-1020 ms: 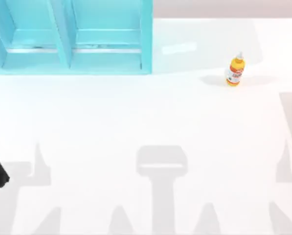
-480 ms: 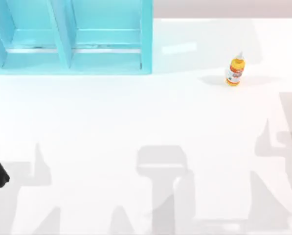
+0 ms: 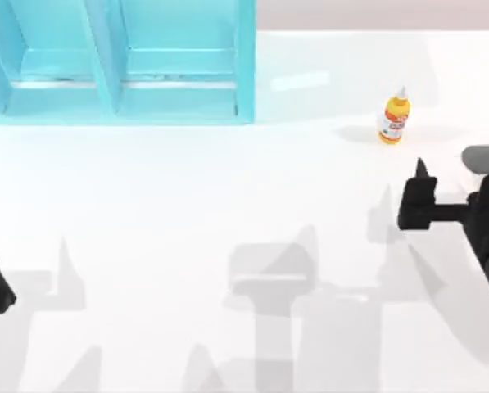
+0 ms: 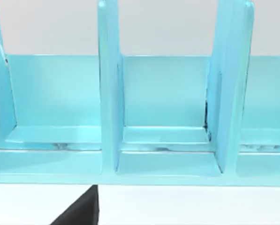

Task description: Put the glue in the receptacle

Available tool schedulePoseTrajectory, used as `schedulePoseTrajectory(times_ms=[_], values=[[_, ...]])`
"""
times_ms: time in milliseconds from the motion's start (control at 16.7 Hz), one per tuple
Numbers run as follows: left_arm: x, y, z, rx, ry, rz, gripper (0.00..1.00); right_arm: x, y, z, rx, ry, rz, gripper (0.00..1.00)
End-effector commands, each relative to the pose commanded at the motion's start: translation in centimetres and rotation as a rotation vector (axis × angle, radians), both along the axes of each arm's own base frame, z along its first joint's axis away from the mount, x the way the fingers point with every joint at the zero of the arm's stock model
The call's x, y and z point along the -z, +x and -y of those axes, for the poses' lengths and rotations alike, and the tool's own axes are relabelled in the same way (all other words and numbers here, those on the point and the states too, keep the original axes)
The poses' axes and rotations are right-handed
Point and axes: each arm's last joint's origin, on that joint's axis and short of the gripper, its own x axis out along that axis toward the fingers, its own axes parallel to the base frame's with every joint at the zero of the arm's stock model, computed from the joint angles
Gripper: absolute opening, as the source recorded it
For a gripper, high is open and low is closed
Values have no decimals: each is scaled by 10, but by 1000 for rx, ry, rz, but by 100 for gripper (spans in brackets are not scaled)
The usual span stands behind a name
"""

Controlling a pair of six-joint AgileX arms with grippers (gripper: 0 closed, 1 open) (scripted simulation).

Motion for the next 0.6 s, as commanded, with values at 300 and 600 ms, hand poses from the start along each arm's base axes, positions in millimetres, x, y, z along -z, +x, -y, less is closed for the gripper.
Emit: schedulePoseTrajectory(times_ms=[300, 600], values=[[0, 0, 0, 0, 0, 0, 100, 52, 32, -30, -15, -57, 36, 100], [0, 0, 0, 0, 0, 0, 100, 95, 52, -40, -6, -66, 114, 100]])
